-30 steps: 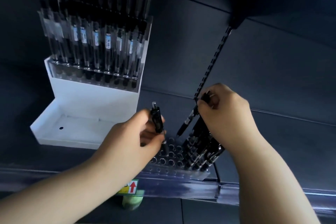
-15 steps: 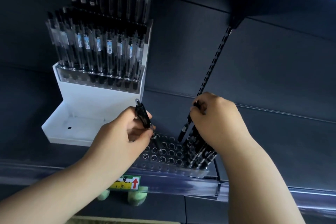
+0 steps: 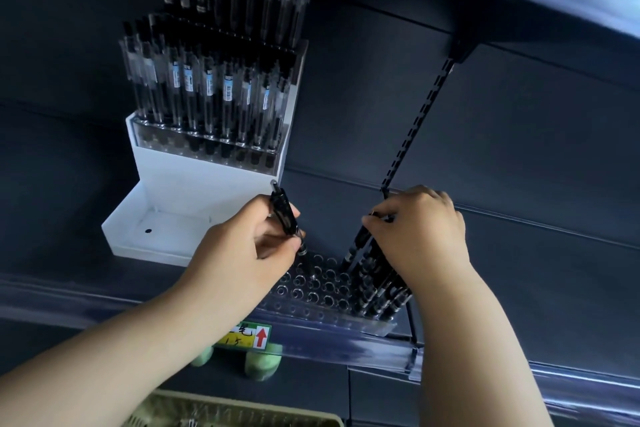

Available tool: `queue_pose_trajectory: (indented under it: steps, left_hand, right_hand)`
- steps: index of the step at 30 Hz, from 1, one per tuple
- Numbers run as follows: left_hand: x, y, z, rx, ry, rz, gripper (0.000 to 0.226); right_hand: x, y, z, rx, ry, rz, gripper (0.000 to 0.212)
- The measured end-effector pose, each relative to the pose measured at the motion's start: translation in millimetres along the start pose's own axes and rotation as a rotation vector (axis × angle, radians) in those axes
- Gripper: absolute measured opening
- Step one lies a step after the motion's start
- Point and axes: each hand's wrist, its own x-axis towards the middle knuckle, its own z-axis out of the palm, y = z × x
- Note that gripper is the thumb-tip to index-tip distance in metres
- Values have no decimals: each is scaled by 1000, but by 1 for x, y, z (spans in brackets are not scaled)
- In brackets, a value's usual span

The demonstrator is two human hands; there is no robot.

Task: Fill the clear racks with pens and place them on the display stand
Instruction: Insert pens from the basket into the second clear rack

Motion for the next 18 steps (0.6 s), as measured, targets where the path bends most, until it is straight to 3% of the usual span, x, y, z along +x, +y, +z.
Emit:
queue_pose_trajectory:
  steps: [7,18]
  left_hand:
    - [3,7,11,-20,-10,1,17]
    - [19,11,42,15,-7,23,25]
  right_hand:
    - [2,4,1,7,-52,13,30]
    - [-4,11,3,142,-33,-39,27]
